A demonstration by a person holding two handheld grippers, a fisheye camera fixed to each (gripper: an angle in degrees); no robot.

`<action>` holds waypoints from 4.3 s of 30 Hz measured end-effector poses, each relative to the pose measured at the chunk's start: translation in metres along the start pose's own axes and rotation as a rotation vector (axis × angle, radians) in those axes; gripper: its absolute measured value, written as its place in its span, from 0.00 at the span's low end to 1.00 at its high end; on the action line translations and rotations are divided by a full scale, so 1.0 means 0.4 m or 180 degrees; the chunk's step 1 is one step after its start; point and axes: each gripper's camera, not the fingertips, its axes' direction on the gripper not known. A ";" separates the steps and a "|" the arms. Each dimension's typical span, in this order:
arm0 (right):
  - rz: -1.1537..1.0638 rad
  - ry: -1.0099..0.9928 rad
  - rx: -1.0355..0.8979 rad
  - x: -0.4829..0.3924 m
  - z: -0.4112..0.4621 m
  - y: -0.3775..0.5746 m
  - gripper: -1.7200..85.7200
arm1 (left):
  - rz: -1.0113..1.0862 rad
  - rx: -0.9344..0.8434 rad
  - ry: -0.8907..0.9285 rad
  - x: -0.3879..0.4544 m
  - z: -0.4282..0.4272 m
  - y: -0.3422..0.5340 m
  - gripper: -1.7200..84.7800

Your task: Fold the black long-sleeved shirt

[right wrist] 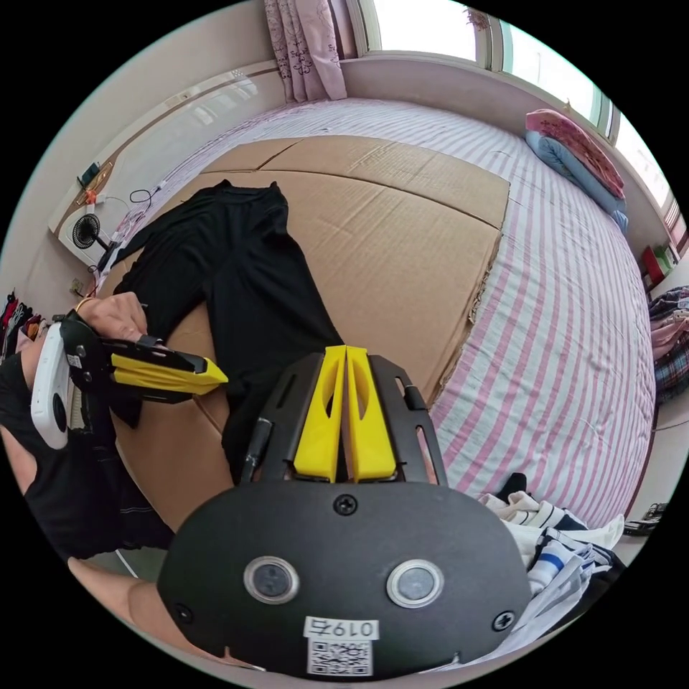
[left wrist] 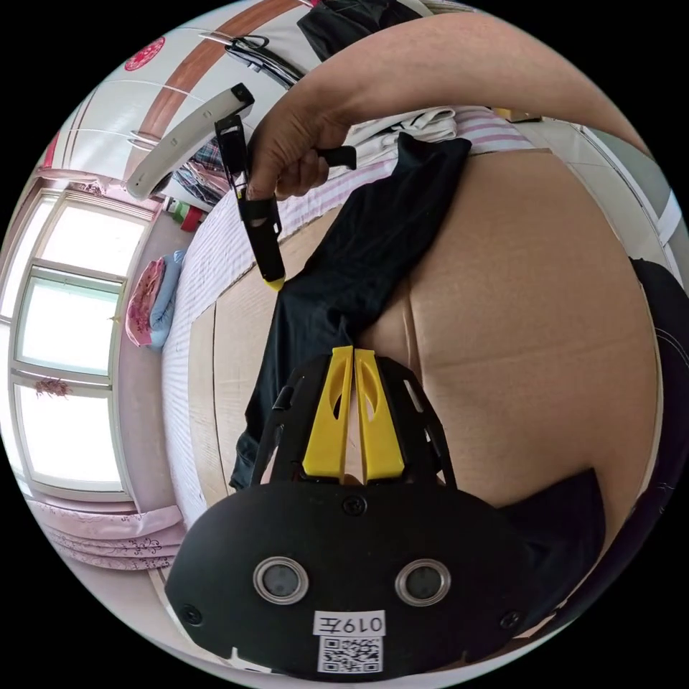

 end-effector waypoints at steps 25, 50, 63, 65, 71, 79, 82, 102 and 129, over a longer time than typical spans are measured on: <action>-0.0280 -0.0092 -0.0420 -0.051 -0.097 0.092 0.02 | 0.0170 0.0612 0.0066 0.083 0.057 -0.089 0.06; -0.0010 -0.0082 -0.0740 -0.089 -0.009 0.200 0.06 | -0.0138 0.0559 0.0437 0.027 0.405 -0.022 0.03; 0.0463 0.0777 0.0014 -0.180 -0.056 0.209 0.12 | -0.1166 0.1120 0.0565 -0.021 0.449 0.500 0.08; 0.0270 0.0481 0.0445 -0.236 -0.065 0.175 0.11 | -0.1672 0.1260 0.0440 -0.075 0.482 0.712 0.09; -0.0322 0.0446 0.0382 -0.388 0.119 -0.050 0.10 | -0.3244 0.0977 0.0418 -0.450 0.762 1.210 0.11; -0.0296 0.0203 0.0270 -0.317 0.344 -0.164 0.10 | -0.3867 0.0490 0.1425 -0.855 1.251 1.487 0.14; -0.0366 0.0016 0.0281 -0.284 0.376 -0.165 0.11 | -0.3651 0.0468 0.1368 -0.919 1.370 1.487 0.14; -0.0685 -0.0017 0.0035 -0.178 0.557 -0.180 0.11 | -0.2600 0.0617 0.1572 -1.071 1.811 1.450 0.13; -0.0522 0.0067 0.0049 -0.073 0.654 -0.085 0.07 | -0.2824 0.0388 0.1317 -1.080 2.011 1.389 0.03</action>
